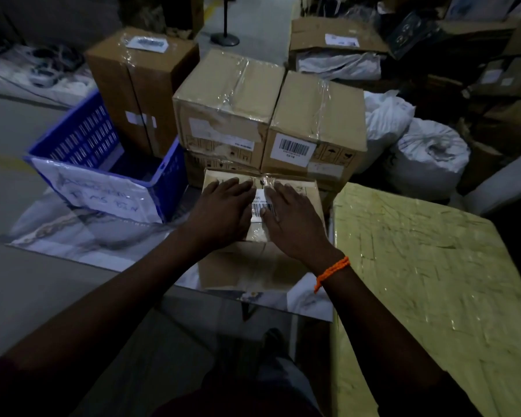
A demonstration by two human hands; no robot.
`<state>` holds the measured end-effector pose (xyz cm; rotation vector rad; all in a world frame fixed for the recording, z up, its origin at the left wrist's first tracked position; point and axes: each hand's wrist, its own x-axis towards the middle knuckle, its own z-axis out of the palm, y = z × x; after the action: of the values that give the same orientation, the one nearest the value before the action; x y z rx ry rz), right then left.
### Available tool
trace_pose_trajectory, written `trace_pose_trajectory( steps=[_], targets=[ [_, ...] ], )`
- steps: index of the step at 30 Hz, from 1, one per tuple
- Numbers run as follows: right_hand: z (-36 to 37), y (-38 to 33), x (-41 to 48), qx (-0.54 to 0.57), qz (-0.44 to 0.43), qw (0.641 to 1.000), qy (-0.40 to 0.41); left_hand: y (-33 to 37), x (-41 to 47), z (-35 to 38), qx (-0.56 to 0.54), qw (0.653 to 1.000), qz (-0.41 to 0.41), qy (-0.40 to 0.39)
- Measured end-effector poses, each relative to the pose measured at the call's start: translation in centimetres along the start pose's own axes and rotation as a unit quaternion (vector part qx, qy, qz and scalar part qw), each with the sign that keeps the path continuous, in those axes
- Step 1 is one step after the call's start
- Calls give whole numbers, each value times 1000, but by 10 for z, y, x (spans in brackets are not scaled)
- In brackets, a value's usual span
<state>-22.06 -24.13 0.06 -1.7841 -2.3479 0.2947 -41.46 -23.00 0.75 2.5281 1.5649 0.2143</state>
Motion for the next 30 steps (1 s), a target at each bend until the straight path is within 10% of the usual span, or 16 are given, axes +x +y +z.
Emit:
trace_pose_trajectory(
  steps=[21, 25, 30],
  targets=[
    [-8, -3, -39, -67, 50, 995, -60, -5, -32, 20, -6, 999, -20, 38],
    [-4, 8, -60, 149, 69, 983, 81, -13, -57, 32, -217, 956, -32, 194],
    [3, 12, -97, 423, 192, 876, 130, -14, -90, 46, -353, 910, -93, 197]
  ],
)
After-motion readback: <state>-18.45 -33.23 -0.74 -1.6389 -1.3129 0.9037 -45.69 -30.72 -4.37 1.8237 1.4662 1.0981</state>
